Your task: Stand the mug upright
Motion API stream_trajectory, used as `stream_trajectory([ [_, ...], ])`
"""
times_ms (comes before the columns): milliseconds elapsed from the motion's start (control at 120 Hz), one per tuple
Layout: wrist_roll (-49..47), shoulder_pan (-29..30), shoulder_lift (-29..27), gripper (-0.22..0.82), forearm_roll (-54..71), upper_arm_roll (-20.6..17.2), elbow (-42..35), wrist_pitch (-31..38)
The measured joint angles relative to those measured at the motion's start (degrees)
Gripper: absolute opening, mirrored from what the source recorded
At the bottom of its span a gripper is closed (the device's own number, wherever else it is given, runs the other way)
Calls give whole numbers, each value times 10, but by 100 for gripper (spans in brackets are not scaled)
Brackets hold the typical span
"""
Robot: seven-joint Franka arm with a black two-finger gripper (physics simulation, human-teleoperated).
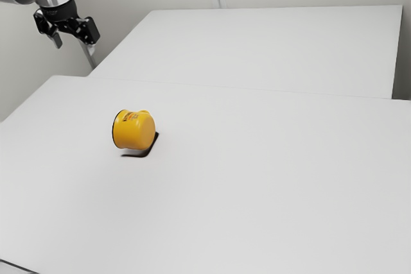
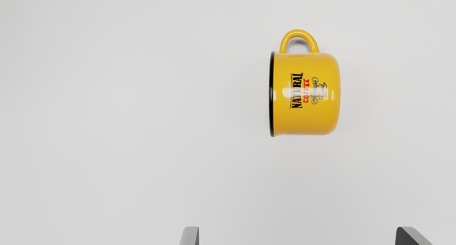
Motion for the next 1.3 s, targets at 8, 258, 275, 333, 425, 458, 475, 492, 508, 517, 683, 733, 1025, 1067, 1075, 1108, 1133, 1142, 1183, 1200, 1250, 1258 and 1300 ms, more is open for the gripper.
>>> stream_trajectory([
  [8,0,0,0,60,0,0,0,0],
  [258,-6,19,1,60,0,4,-21,8],
  [275,-6,25,1,60,-3,4,-24,8],
  [333,-7,46,3,60,-28,5,-34,8],
  [425,-8,86,5,60,-87,5,-67,7],
  [458,-8,101,8,60,-111,5,-80,7],
  [475,-8,108,11,60,-122,5,-85,7],
  [492,-8,116,16,60,-134,5,-88,7],
  [508,-8,123,21,60,-145,5,-91,7],
  [517,-8,126,25,60,-151,5,-92,6],
  [683,-1,182,93,60,-247,5,-95,-1],
  [733,6,188,111,60,-272,5,-92,-3],
  [1025,58,221,231,60,-400,6,-33,-3],
  [1067,66,223,245,60,-415,6,-23,-3],
  [1075,67,224,248,60,-419,6,-22,-3],
  [1108,74,224,258,60,-433,6,-18,-3],
  [1133,79,226,264,60,-444,7,-16,-2],
  [1142,81,226,266,60,-447,7,-16,-2],
  [1183,89,229,276,60,-466,7,-14,-2],
  [1200,93,229,279,60,-475,7,-14,-2],
  [1250,104,231,286,60,-501,7,-13,-2],
  [1258,105,231,287,60,-505,7,-13,-2],
  [1300,114,232,293,60,-523,7,-7,-1],
])
